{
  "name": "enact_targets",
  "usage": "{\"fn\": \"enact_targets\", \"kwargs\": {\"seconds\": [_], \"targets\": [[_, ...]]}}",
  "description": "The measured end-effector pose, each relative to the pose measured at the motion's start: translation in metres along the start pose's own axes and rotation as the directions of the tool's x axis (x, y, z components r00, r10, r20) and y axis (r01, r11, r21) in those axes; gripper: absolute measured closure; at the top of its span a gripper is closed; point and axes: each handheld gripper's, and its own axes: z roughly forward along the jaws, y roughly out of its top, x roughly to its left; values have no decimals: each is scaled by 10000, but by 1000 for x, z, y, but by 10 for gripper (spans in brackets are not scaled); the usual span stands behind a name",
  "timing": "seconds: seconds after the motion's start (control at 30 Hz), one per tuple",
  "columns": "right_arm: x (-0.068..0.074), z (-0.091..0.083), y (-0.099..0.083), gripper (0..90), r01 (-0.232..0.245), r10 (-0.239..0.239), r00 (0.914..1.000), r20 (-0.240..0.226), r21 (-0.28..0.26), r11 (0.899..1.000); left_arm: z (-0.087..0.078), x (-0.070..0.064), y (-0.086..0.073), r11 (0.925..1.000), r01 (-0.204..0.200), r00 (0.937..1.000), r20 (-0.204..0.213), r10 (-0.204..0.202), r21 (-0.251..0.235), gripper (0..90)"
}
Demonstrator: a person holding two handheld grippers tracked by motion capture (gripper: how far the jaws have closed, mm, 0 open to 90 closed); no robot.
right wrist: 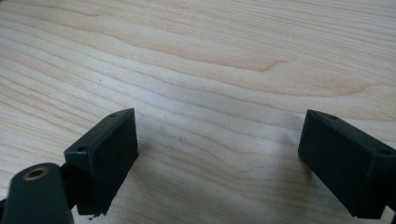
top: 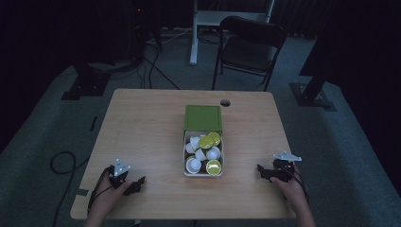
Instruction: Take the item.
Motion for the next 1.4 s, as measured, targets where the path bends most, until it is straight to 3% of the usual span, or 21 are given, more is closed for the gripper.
{"fn": "enact_targets", "kwargs": {"seconds": [0.27,0.53,1.4], "targets": [[3,-3,0,114,-529,529,9986,10,55,9986,4,-1,3,9996,-189,9997,149,186,195,34],[11,-8,6,114,-652,653,9978,-117,121,9978,5,-1,4,9994,-250,9994,230,244,256,4],[45,-34,51,115,-340,298,9983,-508,-845,9958,5,-2,4,9993,-253,9995,220,248,257,4]]}}
